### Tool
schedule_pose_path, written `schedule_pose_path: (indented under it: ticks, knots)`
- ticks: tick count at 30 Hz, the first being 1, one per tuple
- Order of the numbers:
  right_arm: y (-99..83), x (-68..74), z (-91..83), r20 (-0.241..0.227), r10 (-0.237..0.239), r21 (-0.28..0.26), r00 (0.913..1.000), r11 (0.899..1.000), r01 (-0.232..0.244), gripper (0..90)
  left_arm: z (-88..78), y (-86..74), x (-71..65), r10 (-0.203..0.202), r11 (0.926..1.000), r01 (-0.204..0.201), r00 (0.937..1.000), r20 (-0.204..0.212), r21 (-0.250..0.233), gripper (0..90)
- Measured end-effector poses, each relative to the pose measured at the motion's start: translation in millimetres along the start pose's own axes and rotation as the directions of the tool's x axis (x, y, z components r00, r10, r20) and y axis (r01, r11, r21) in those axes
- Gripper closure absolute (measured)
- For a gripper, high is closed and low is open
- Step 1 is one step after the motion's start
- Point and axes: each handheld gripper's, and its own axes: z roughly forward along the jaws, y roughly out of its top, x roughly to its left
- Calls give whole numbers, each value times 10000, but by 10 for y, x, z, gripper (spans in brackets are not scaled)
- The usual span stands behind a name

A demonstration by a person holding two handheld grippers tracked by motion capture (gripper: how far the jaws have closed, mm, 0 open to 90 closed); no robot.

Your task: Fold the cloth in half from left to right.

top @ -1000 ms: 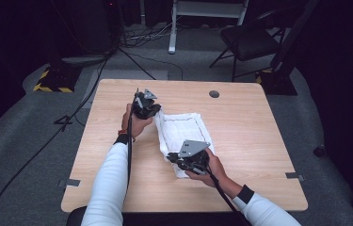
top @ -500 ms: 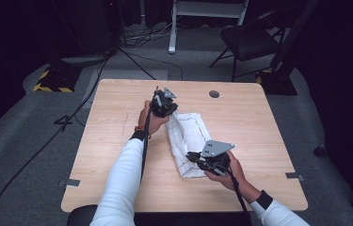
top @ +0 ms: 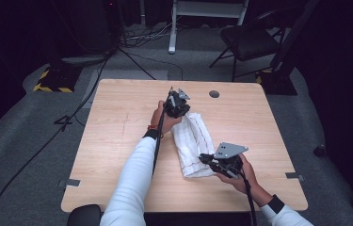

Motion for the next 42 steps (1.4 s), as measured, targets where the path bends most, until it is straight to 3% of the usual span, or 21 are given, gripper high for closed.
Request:
schedule_pose_path:
  ticks: [10,19,23,29,38,42]
  knots:
    - [-181,-72,-55,216,136,430,9997,9990,-145,846,160,71,-123,240,9996,-241,9997,39,140,856]
    - [-304,-138,-53,340,319,833,9989,9959,-347,842,309,61,-174,89,9995,-87,9999,-64,301,845]
    - [-315,-138,-43,399,223,978,9990,9949,-261,823,327,56,-193,-104,9998,109,9994,-323,166,767]
    - [-374,-176,-57,523,314,1223,9981,9918,-376,760,237,39,-145,-518,9986,516,9982,-299,-58,623]
    - [-484,-223,-137,534,596,1455,9968,9871,-668,724,109,53,-178,-518,9985,504,9963,-690,-222,455]
    - [-541,-247,-195,624,756,1555,9952,9842,-845,659,2,79,-247,-305,9990,288,9982,-524,-329,362]
